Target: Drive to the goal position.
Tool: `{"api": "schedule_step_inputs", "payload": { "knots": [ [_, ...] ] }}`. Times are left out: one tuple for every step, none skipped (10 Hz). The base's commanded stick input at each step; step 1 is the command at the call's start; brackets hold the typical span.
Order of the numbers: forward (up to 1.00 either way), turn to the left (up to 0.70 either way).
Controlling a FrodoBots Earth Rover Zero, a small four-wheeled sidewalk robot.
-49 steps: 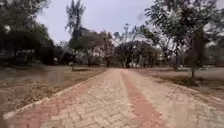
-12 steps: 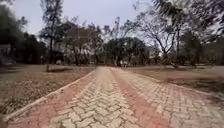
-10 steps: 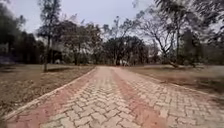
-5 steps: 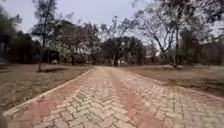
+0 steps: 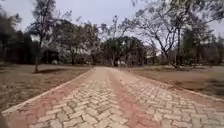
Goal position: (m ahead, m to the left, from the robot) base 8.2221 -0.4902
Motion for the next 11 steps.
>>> {"api": "schedule_step_inputs", "payload": {
  "knots": [
    [0.7, 0.0],
    [0.7, 0.0],
    [0.7, 0.0],
    [0.7, 0.0],
    [0.7, 0.0],
    [0.7, 0.0],
    [0.7, 0.35],
    [0.7, 0.35],
    [0.7, 0.0],
    [0.7, 0.0],
    [0.7, 0.0]
  ]
}}
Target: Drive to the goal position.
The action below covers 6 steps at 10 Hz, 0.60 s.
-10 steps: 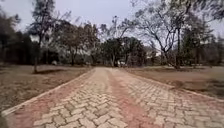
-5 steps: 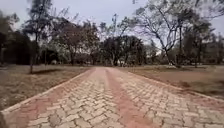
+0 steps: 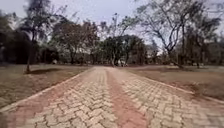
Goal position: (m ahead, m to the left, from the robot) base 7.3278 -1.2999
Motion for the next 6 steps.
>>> {"api": "schedule_step_inputs", "payload": {
  "knots": [
    [0.7, 0.0],
    [0.7, 0.0],
    [0.7, 0.0],
    [0.7, 0.0],
    [0.7, 0.0],
    [0.7, 0.0]
  ]
}}
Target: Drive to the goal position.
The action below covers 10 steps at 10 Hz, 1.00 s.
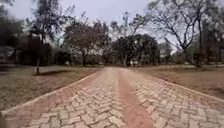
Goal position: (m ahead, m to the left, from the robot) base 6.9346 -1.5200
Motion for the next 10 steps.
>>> {"api": "schedule_step_inputs", "payload": {
  "knots": [
    [0.7, 0.0],
    [0.7, 0.0],
    [0.7, 0.0],
    [0.7, 0.0],
    [0.7, 0.0],
    [0.7, 0.0],
    [0.7, -0.13],
    [0.7, -0.29],
    [0.7, -0.15],
    [0.7, -0.05]
  ]
}}
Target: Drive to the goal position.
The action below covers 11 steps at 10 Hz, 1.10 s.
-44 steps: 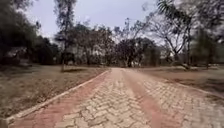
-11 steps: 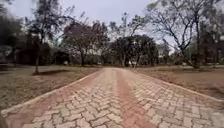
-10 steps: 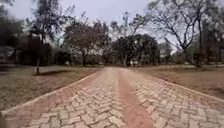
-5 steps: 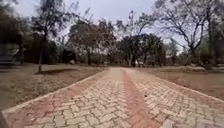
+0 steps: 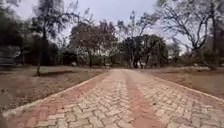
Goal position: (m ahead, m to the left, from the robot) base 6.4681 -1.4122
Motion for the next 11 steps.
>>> {"api": "schedule_step_inputs", "payload": {
  "knots": [
    [0.7, 0.0],
    [0.7, 0.0],
    [0.7, 0.0],
    [0.7, 0.0],
    [0.7, 0.0],
    [0.7, 0.0],
    [0.7, 0.0],
    [0.7, 0.0],
    [0.7, 0.0],
    [0.7, 0.0],
    [0.7, 0.0]
  ]
}}
